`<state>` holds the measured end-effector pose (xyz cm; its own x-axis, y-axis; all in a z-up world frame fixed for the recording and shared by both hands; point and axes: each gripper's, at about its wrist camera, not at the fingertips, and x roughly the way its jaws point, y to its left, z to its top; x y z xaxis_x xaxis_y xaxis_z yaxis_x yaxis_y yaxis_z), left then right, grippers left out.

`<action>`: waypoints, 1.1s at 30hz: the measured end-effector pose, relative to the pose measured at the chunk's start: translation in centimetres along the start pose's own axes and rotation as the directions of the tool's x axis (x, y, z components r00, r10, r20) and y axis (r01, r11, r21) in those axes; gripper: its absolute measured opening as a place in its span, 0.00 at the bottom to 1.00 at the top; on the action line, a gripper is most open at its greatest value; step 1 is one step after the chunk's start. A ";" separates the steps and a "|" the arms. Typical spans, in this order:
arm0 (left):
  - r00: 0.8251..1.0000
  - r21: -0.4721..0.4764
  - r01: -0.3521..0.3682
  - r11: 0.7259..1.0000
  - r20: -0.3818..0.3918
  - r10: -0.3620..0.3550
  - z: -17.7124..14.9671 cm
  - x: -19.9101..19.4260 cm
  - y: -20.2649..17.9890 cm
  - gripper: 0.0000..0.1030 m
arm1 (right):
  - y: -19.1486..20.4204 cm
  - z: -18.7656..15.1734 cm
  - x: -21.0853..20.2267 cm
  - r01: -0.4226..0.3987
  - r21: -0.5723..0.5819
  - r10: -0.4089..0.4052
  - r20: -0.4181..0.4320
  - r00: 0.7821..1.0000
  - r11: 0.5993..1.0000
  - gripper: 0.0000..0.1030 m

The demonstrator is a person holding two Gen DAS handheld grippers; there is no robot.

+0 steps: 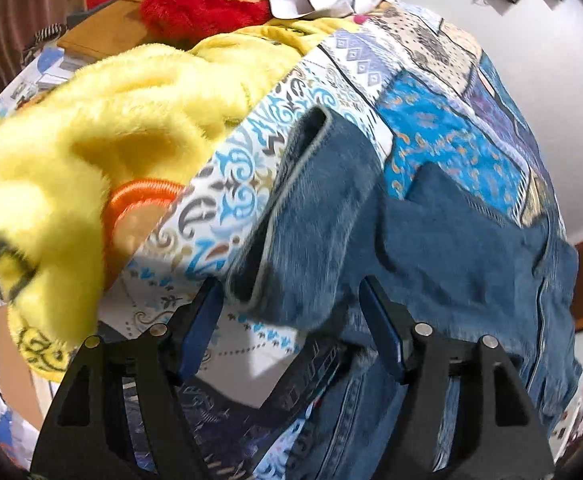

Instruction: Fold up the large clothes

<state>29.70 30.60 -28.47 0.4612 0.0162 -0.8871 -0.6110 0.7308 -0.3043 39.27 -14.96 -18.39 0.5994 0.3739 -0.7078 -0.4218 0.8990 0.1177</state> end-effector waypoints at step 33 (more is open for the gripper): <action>0.924 0.734 0.194 0.651 0.087 -0.373 -8.6 -16.4 -36.3 0.07 | -10.6 -2.5 -8.3 0.025 0.215 -0.049 0.107 0.993 0.976 1.00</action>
<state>38.76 -2.09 -5.86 0.7103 -0.1984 -0.6754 0.1643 0.9797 -0.1150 37.09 -28.20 -15.46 0.6890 0.3515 -0.6339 -0.2503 0.9361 0.2470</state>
